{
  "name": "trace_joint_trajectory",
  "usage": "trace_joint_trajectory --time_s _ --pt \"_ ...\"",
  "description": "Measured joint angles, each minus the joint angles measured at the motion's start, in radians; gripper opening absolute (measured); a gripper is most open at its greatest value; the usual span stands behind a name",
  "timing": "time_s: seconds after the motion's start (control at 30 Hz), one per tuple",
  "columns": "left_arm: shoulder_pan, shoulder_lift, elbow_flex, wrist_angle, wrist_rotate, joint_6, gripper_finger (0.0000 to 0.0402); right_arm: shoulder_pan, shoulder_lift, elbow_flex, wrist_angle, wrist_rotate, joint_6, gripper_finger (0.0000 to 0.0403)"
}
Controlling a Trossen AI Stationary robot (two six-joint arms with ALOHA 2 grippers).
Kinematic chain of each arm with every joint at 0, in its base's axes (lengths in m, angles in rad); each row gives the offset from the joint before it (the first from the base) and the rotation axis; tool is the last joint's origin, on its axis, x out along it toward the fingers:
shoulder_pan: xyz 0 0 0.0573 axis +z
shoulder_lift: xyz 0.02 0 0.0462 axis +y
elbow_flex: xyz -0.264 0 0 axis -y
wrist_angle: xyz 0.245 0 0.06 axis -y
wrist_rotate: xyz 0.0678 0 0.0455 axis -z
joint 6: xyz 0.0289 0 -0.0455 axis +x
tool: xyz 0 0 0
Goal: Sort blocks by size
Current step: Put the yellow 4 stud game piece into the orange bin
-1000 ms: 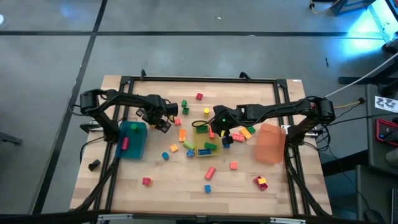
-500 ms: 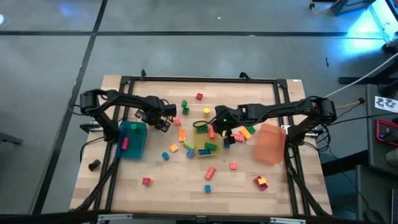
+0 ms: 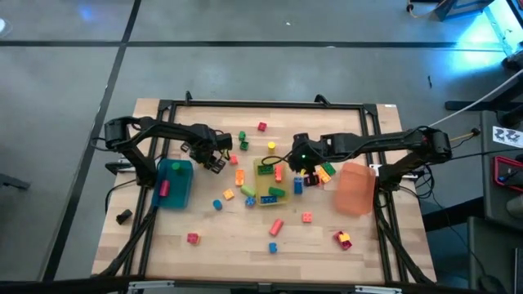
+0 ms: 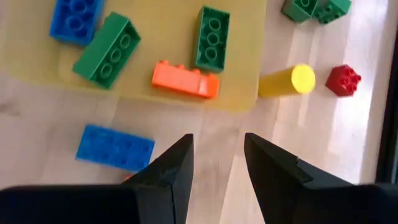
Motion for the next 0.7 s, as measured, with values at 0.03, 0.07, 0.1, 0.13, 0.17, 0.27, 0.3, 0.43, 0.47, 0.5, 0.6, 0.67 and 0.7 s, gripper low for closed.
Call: trace_joint_trajectory --time_s 0.03,0.07,0.1,0.13,0.17,0.27,0.3,0.43,0.47,0.5,0.6,0.67,0.7 --pt "0.000 0.001 0.016 0.024 0.006 0.016 0.0125 0.000 -0.021 0.000 -0.022 0.000 0.006 0.0145" --pt "-0.001 0.001 0.030 0.045 0.010 0.025 0.0125 0.000 -0.039 0.000 -0.040 0.008 0.016 0.0145" --pt "-0.001 0.001 0.041 0.063 0.015 0.037 0.0125 0.000 -0.061 0.000 -0.053 0.025 0.026 0.0145" --pt "0.000 0.000 0.050 0.087 0.029 0.047 0.0125 0.000 -0.081 0.000 -0.070 0.047 0.041 0.0145" --pt "0.001 0.000 0.056 0.118 0.051 0.056 0.0125 0.000 -0.101 0.000 -0.087 0.072 0.049 0.0145" --pt "0.006 -0.001 0.078 0.281 0.160 0.100 0.0125 0.000 -0.161 0.000 -0.124 0.146 0.078 0.0145" --pt "0.010 -0.003 0.082 0.317 0.206 0.101 0.0125 0.000 -0.181 0.000 -0.137 0.171 0.092 0.0145" --pt "0.021 -0.003 0.104 0.440 0.348 0.109 0.0129 0.000 -0.253 0.000 -0.187 0.248 0.144 0.0145" --pt "0.024 -0.003 0.110 0.463 0.375 0.117 0.0130 0.000 -0.269 0.000 -0.192 0.252 0.160 0.0145" --pt "0.027 -0.003 0.113 0.485 0.401 0.121 0.0130 0.000 -0.284 -0.001 -0.191 0.252 0.179 0.0145" --pt "0.030 -0.003 0.115 0.591 0.454 0.120 0.0129 0.000 -0.319 -0.029 -0.133 0.251 0.217 0.0145" --pt "0.030 -0.003 0.116 0.684 0.479 0.120 0.0130 0.000 -0.324 -0.058 -0.065 0.251 0.235 0.0145" --pt "0.029 -0.003 0.116 0.736 0.492 0.118 0.0131 0.000 -0.324 -0.073 -0.029 0.251 0.237 0.0145"
